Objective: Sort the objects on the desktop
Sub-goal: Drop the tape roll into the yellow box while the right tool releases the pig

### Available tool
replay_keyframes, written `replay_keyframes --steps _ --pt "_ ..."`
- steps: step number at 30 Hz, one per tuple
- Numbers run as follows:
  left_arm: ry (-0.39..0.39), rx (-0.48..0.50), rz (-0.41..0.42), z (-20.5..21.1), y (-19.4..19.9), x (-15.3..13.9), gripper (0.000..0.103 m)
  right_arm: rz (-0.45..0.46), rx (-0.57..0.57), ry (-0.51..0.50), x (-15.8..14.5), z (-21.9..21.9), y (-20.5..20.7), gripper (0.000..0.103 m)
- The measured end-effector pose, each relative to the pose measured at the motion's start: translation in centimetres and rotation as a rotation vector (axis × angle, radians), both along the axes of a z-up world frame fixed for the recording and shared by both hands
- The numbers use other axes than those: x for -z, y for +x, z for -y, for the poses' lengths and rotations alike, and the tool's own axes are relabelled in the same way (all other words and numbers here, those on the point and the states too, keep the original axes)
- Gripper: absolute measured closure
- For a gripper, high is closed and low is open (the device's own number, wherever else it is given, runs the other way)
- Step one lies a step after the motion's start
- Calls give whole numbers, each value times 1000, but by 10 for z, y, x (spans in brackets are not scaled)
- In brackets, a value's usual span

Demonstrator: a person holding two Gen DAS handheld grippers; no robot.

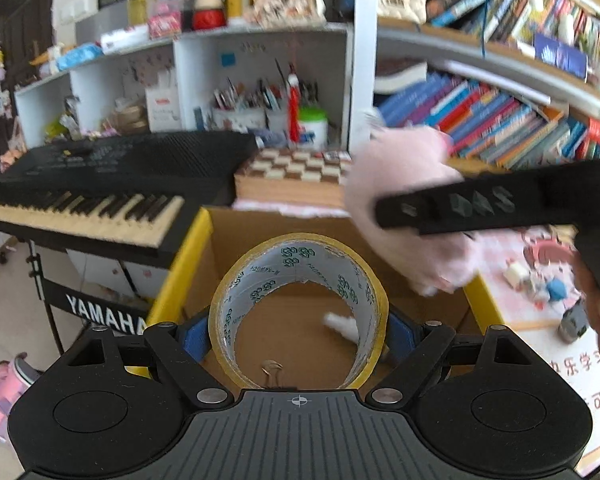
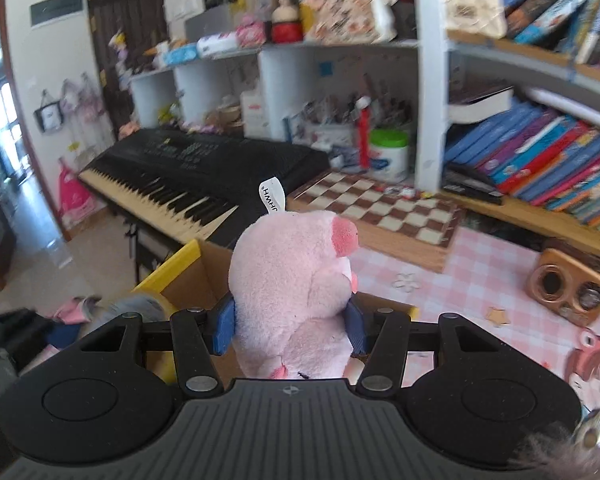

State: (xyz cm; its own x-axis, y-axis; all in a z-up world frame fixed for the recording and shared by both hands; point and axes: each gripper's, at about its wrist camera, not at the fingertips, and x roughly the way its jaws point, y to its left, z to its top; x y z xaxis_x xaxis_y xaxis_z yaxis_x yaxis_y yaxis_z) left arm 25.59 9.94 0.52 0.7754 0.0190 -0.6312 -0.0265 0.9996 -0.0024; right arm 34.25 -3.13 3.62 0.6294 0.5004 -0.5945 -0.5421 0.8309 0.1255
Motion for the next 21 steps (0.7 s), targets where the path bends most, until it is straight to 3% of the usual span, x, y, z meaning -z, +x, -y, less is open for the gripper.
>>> replay_keyframes --steps 8,21 --pt "-3 35 -120 11 10 25 17 -155 -146 -136 35 -33 31 52" --pt "-42 36 -249 13 15 51 17 -276 -221 -264 68 -52 59 51"
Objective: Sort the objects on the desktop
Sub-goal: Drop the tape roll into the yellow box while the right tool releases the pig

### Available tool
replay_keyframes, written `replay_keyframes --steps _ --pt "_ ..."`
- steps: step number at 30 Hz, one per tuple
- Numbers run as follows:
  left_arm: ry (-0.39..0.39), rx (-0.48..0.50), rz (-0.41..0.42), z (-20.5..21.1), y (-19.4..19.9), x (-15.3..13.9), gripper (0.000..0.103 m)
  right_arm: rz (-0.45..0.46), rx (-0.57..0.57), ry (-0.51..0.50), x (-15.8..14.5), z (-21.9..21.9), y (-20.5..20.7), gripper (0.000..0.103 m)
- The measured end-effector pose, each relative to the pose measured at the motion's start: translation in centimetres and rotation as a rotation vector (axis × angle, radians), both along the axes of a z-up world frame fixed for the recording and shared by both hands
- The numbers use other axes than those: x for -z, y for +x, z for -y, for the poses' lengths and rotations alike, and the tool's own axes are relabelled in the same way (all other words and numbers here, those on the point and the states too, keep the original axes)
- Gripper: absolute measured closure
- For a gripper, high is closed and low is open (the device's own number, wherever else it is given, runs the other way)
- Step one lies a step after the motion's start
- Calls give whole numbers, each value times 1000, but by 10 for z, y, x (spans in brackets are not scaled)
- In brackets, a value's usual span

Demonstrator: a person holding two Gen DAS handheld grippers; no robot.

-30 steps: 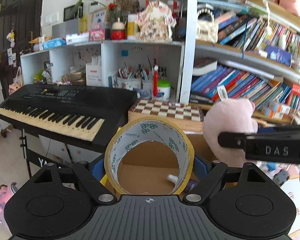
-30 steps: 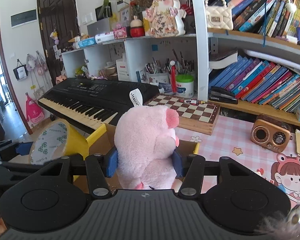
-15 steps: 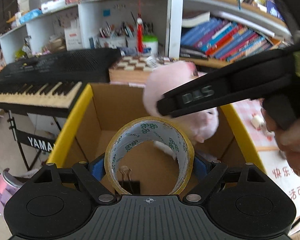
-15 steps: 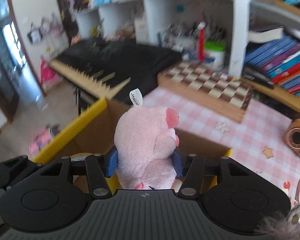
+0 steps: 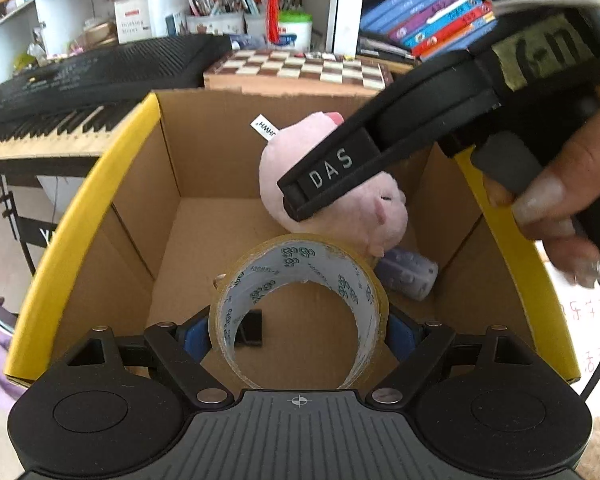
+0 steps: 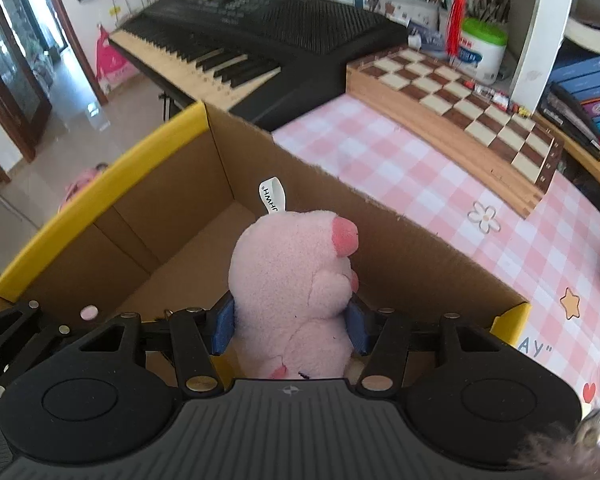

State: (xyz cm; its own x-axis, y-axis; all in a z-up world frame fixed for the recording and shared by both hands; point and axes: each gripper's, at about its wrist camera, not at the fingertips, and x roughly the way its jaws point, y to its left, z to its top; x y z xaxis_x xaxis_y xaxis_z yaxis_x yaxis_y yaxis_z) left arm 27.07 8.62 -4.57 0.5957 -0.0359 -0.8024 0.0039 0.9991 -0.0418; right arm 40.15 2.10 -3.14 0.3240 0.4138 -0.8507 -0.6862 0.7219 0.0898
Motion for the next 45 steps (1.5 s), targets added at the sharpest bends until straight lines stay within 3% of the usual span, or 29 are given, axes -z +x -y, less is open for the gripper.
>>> replay_keyframes --steps 11,21,25,29,45 --pt "15 -8 3 1 3 2 16 14 -24 -35 5 -10 7 48" --pt "13 -17 55 -2 -5 -12 11 17 10 12 1 -6 4 42" --pt "6 -25 84 -5 -13 -20 11 47 28 66 -11 0 -2 28" --pt "5 -20 126 -6 -26 -33 11 82 49 101 -27 6 -13 25" --pt "3 2 299 -12 -89 -78 8 230 179 203 -81 52 -91 24"
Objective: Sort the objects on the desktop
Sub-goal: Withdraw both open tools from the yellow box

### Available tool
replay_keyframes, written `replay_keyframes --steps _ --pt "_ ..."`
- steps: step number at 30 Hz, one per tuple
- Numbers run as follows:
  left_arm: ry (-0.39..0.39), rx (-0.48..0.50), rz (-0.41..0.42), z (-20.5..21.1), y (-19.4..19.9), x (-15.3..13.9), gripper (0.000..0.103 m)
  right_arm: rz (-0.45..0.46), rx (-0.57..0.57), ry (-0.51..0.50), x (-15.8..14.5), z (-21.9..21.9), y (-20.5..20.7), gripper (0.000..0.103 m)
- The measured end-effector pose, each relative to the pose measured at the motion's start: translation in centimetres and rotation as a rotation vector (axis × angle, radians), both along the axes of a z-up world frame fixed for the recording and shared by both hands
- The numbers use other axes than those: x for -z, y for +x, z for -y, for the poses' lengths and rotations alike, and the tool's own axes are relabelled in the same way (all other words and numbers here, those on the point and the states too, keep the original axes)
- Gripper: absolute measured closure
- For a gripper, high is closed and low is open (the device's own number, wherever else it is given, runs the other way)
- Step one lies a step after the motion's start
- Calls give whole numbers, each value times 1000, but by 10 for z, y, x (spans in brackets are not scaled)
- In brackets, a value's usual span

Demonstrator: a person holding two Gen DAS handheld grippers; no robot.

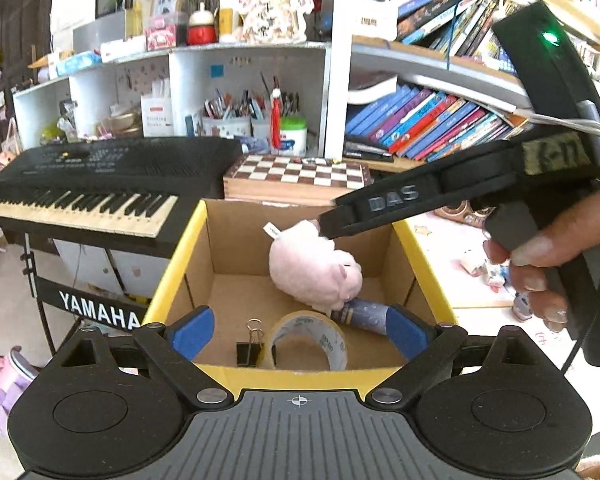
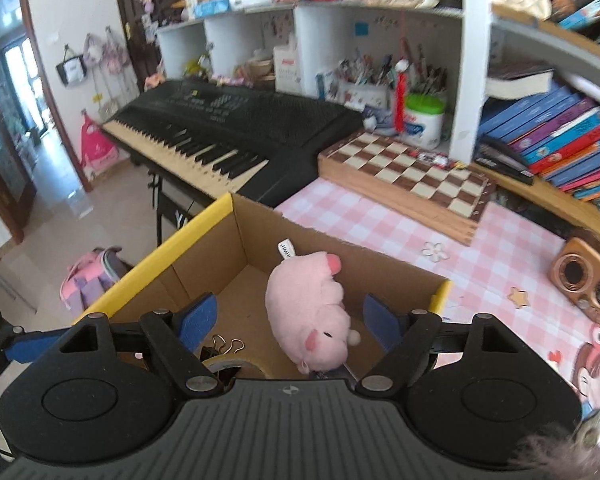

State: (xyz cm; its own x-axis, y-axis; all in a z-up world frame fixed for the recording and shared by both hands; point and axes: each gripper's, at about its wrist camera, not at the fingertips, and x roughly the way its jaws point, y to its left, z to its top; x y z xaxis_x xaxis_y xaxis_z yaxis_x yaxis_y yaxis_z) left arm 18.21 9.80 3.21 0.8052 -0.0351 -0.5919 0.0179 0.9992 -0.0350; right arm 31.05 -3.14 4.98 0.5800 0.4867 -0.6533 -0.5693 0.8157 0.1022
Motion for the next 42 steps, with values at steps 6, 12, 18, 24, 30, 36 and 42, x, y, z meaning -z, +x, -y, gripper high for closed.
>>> replay_keyframes --steps 6,12,18,24,30,36,42 --pt "11 1 43 -7 -32 -13 8 73 114 41 -17 36 -39 24" --pt "14 -8 79 -14 -64 -23 7 136 242 61 -25 76 -87 24" --pt "15 -14 103 -17 -91 -27 4 164 330 71 -23 103 -134 24" --pt "5 -17 114 -16 -115 -25 3 176 405 83 -14 120 -182 24" --pt "-5 -12 118 -11 -136 -20 3 172 440 86 -2 121 -223 24" --pt "-8 -22 106 -9 -149 -12 3 179 442 59 12 113 -255 24" --pt "-3 -29 95 -4 -164 -3 3 161 432 42 28 103 -278 24"
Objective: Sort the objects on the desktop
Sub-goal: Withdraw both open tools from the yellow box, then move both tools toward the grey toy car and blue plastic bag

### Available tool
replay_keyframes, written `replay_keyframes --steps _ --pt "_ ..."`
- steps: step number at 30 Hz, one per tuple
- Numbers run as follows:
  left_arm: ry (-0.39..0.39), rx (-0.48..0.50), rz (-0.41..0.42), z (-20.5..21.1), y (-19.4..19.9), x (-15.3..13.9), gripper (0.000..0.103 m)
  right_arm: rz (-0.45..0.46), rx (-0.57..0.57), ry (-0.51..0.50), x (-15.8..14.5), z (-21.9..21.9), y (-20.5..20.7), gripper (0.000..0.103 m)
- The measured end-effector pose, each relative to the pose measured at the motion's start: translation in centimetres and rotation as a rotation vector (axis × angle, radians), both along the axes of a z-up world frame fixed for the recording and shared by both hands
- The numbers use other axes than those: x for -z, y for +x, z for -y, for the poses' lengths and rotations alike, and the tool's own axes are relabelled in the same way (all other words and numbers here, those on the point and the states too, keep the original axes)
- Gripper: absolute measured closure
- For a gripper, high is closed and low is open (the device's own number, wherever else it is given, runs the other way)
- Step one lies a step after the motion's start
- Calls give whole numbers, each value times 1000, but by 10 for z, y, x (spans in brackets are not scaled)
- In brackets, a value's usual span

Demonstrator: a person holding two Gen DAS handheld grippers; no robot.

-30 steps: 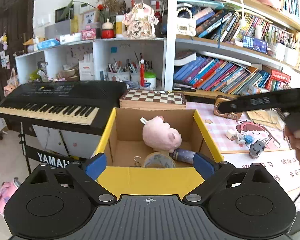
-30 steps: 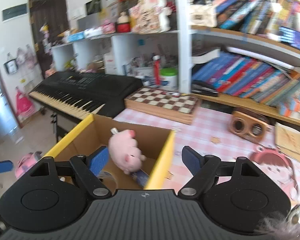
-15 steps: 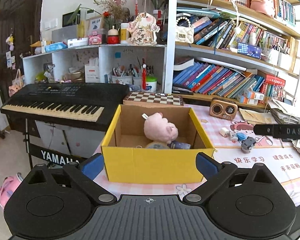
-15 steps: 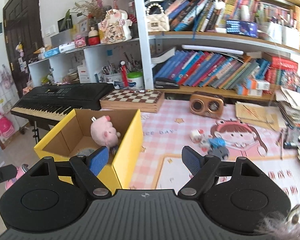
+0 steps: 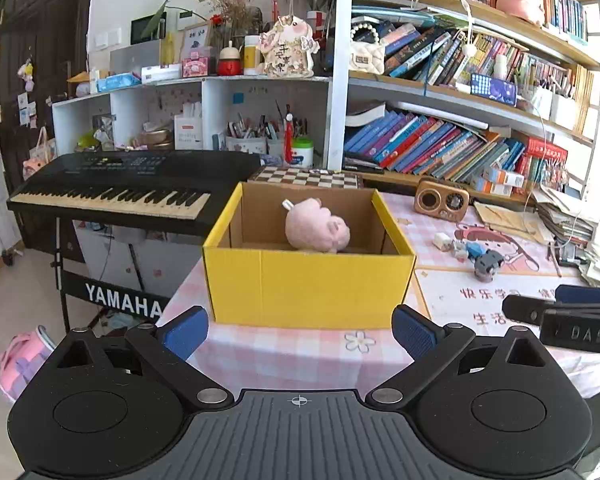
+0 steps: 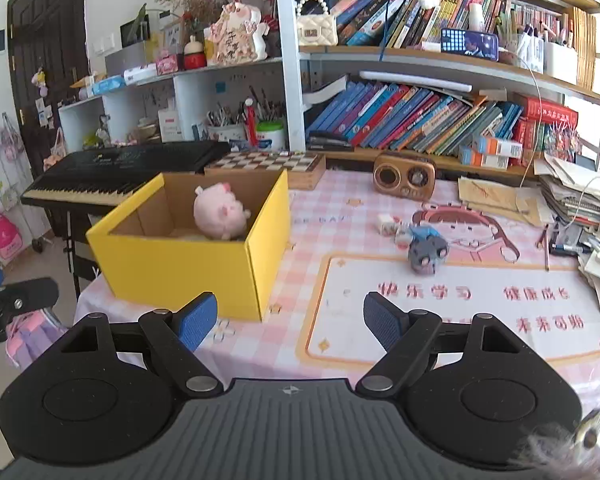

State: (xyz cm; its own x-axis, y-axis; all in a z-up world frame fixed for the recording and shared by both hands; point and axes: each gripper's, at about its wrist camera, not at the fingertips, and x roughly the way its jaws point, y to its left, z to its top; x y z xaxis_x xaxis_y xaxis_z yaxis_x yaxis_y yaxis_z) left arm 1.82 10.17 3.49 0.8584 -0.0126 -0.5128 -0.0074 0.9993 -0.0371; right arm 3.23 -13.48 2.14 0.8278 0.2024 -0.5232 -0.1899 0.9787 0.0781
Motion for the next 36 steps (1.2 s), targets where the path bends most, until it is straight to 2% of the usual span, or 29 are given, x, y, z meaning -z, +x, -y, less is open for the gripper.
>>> replay_keyframes --steps 11,19,36 --pt "-5 9 -25 12 -16 13 3 -19 2 -39 21 -6 -32 24" --pt "3 56 -44 29 -25 24 3 -41 6 -64 33 -7 -55 24" --pt "0 186 -117 59 -10 40 3 -90 164 -62 43 29 -59 23"
